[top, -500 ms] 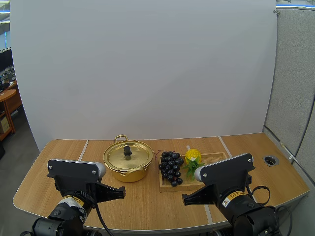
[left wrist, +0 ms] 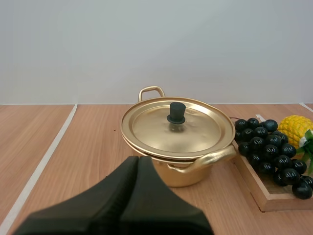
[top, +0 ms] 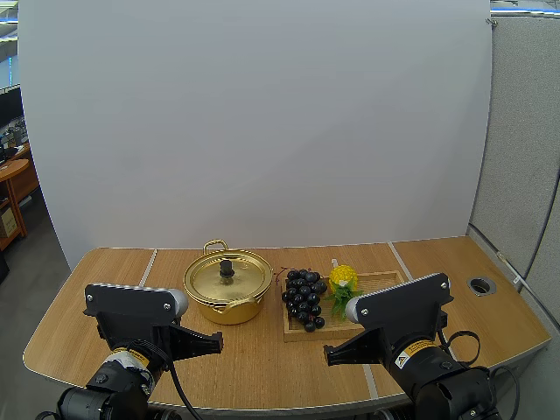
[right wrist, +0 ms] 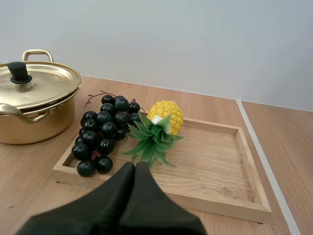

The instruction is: Open the pot, put the pineapple inside, and close it

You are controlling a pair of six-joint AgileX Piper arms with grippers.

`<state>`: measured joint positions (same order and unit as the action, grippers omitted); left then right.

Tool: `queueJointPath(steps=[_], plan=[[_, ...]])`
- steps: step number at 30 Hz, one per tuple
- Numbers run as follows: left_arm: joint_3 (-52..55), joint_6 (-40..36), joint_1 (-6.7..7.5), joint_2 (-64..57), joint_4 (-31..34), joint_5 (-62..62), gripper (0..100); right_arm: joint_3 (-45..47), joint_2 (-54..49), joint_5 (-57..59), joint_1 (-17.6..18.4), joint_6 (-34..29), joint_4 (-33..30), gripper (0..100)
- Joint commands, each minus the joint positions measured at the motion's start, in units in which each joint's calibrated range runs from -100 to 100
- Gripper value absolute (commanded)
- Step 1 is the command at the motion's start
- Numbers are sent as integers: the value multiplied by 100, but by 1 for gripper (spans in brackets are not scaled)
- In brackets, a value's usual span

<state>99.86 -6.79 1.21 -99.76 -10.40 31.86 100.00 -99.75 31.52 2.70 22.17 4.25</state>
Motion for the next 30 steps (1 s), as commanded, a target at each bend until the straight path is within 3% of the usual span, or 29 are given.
queueJointPath(steps=[1, 8, 13, 21, 30], plan=[[14, -50, -7, -24, 32, -83, 0, 0, -25, -27, -29, 20, 7, 0], [14, -23, -7, -24, 41, -451, 0, 0, -25, -643, -29, 20, -128, 0], [-696, -20, -7, -24, 41, -436, 0, -466, -25, -555, -29, 20, -116, 0], [-1969, 396, -7, -24, 328, -161, 0, -2095, -25, 983, -29, 20, -9, 0], [-3264, 429, -7, -24, 431, 2155, 0, -3339, -25, 2837, -29, 20, 7, 0]])
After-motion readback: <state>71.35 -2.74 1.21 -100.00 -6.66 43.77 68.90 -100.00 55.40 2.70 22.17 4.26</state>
